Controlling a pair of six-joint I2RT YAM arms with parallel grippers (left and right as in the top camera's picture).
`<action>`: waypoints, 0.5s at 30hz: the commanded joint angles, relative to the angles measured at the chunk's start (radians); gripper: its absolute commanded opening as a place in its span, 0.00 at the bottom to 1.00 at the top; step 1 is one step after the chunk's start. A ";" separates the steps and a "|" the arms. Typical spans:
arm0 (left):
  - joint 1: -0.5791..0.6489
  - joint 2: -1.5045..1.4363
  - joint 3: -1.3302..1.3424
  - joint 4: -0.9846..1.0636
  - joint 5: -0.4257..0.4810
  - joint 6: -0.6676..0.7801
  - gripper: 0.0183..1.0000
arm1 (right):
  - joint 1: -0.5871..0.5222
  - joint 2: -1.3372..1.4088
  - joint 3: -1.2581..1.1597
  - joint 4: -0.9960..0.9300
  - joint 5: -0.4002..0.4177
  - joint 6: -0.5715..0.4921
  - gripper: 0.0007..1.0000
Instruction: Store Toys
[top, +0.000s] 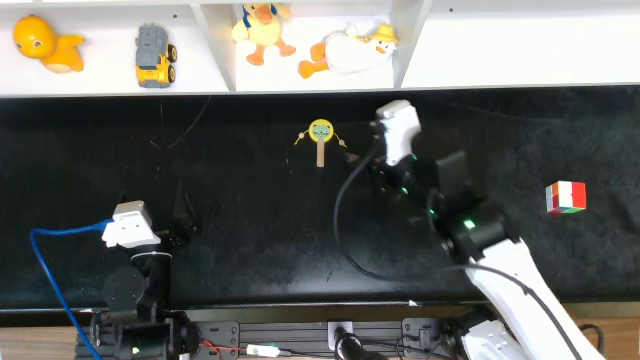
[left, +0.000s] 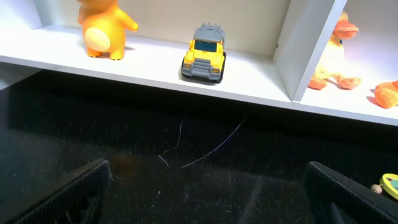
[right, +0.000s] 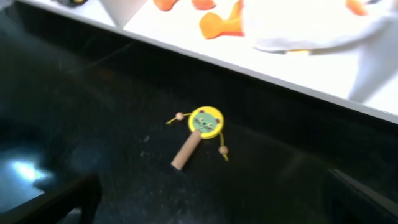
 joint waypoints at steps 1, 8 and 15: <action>-0.002 -0.010 -0.008 0.005 -0.001 -0.004 1.00 | 0.045 0.076 0.081 -0.028 -0.027 -0.012 1.00; -0.002 -0.010 -0.008 0.005 -0.001 -0.004 1.00 | 0.123 0.175 0.139 -0.082 -0.047 0.043 0.99; -0.002 -0.010 -0.008 0.005 -0.001 -0.004 1.00 | 0.143 0.257 0.139 -0.097 -0.036 0.126 0.97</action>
